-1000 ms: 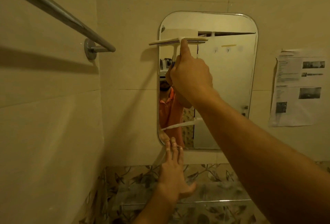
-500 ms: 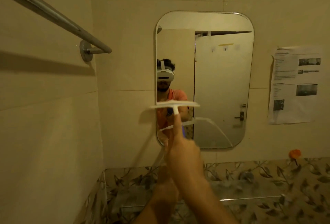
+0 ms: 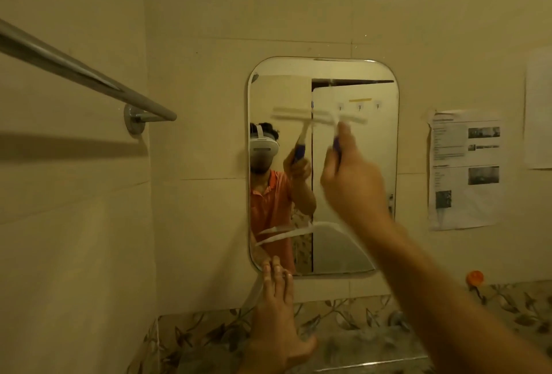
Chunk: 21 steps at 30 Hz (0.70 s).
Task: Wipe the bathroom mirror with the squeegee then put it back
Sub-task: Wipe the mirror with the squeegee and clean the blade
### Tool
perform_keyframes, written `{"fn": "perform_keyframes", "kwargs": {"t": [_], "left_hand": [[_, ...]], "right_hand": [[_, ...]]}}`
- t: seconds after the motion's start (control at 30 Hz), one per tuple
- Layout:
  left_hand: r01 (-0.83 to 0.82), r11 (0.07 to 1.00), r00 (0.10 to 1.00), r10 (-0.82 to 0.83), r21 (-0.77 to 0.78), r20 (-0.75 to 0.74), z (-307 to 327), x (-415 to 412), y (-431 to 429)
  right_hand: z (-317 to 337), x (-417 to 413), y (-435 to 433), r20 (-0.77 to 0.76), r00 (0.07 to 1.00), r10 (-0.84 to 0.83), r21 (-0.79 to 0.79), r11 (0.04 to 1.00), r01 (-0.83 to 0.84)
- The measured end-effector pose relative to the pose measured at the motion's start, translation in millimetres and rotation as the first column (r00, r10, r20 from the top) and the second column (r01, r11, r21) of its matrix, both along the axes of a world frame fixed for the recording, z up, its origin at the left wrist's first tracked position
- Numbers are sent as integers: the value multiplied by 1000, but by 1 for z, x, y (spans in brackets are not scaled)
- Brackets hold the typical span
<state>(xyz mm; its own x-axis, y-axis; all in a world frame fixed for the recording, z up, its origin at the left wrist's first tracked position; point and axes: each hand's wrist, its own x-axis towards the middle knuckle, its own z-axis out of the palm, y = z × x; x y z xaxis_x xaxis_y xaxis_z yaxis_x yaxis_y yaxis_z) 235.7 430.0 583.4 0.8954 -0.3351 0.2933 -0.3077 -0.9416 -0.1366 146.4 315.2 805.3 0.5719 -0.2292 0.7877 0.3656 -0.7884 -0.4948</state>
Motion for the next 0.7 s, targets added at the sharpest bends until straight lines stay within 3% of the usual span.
{"fn": "perform_keyframes", "kwargs": {"t": [0.1, 0.3, 0.5, 0.7], "left_hand": [[11, 989, 999, -16, 149, 33, 5, -2, -1], [20, 991, 1000, -19, 134, -11, 10, -6, 0], [74, 995, 996, -77, 61, 50, 1, 1, 3], [61, 995, 998, -58, -81, 36, -9, 7, -1]], "right_hand": [[75, 5, -23, 37, 997, -61, 30, 998, 60], [113, 25, -36, -56, 992, -109, 14, 994, 110], [78, 21, -30, -130, 984, -123, -32, 992, 120], [-17, 19, -17, -166, 977, -135, -40, 991, 130]]}}
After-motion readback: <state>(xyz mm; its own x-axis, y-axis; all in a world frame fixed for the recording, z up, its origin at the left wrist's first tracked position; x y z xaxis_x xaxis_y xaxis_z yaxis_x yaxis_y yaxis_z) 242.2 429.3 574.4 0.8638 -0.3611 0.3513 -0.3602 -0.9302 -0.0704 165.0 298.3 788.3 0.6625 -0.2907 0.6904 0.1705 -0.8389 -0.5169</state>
